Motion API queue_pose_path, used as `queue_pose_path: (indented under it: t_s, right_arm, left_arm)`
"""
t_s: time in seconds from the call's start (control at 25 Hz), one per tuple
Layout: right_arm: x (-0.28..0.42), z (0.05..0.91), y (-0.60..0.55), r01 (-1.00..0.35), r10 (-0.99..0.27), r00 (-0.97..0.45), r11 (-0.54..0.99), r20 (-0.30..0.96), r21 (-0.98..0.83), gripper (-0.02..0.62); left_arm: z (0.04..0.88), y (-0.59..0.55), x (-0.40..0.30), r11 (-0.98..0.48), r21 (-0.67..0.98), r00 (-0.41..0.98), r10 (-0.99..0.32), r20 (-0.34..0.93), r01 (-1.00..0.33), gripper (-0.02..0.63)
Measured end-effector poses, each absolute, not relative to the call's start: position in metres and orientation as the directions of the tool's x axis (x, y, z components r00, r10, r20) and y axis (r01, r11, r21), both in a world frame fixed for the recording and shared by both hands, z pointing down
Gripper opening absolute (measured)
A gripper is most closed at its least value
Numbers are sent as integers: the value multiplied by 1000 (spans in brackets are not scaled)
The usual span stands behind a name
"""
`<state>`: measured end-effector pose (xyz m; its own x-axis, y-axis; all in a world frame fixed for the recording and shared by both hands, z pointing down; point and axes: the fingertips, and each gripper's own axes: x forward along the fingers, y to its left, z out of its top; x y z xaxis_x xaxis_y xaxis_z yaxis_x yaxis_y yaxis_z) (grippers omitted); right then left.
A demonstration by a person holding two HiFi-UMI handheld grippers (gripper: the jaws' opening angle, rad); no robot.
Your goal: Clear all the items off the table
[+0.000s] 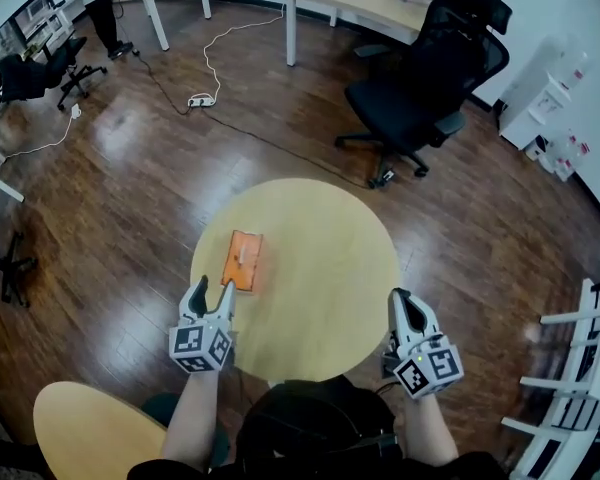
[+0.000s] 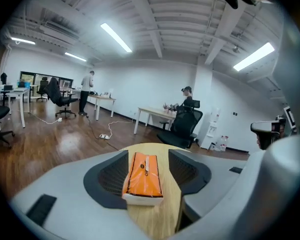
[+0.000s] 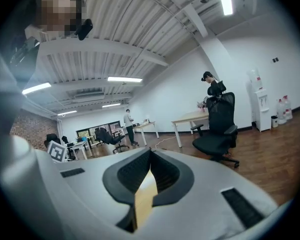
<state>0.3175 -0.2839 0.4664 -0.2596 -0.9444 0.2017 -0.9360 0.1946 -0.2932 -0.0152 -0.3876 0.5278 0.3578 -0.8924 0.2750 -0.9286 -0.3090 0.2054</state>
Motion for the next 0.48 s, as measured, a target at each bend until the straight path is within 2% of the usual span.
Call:
queue_pose_path:
  t_s: [0.08, 0.32, 0.48]
  right_arm:
    - [319, 474, -290, -931, -940, -267, 196, 213, -307, 5]
    - [317, 505, -298, -912, -922, -283, 173, 266, -372, 5]
    - [313, 517, -303, -897, -907, -314, 186, 282, -402, 4]
  left_arm:
    - [542, -404, -7, -296, 195, 348, -872, 344, -935, 268]
    - [584, -434, 5, -285, 131, 311, -796, 520, -950, 287]
    - [613, -443, 12, -317, 104, 309, -714, 629, -943, 344]
